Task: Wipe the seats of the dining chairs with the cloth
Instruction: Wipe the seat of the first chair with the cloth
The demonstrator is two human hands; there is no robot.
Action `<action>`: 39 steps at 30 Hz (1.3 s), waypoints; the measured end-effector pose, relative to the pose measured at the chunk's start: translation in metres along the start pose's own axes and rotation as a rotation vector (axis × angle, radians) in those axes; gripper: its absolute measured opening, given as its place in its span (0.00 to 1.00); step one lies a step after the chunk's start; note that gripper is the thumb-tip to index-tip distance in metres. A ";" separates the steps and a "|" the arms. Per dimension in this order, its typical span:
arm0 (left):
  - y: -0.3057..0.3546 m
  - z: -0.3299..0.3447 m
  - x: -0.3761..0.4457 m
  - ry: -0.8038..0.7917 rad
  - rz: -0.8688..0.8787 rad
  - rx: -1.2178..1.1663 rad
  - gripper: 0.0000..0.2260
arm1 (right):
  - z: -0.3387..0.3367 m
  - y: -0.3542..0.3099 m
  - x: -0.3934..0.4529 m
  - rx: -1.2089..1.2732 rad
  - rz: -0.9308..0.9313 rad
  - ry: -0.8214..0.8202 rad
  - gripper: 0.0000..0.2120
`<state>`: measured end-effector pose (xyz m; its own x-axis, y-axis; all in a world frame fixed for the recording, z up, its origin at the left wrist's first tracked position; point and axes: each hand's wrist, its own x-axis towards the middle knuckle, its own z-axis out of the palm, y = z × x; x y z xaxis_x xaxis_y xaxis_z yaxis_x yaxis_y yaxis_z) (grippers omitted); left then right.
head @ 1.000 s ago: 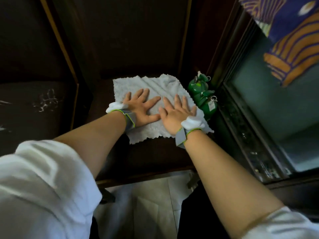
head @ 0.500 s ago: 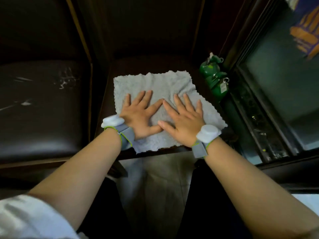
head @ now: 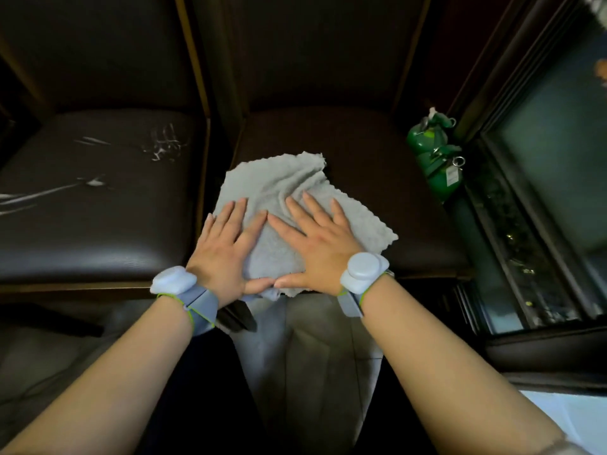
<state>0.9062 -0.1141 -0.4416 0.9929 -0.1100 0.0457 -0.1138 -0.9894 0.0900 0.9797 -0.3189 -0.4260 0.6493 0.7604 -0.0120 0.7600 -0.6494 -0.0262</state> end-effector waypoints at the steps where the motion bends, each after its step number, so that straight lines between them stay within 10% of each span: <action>1: 0.006 -0.001 0.003 0.010 0.018 0.031 0.48 | 0.000 0.006 -0.006 0.001 -0.002 0.006 0.47; 18: 0.183 0.004 0.103 -0.092 0.399 0.151 0.44 | 0.004 0.120 -0.138 0.473 0.515 0.058 0.47; 23: 0.143 -0.007 0.095 -0.095 0.247 0.092 0.42 | -0.004 0.113 -0.095 0.251 0.505 -0.043 0.31; 39: 0.030 -0.016 0.108 -0.094 -0.404 -0.089 0.24 | -0.022 0.074 0.090 0.151 0.165 -0.186 0.28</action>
<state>1.0093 -0.1539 -0.4177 0.9566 0.2730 -0.1018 0.2870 -0.9431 0.1682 1.0951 -0.2984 -0.4073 0.7371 0.6418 -0.2117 0.6225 -0.7667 -0.1571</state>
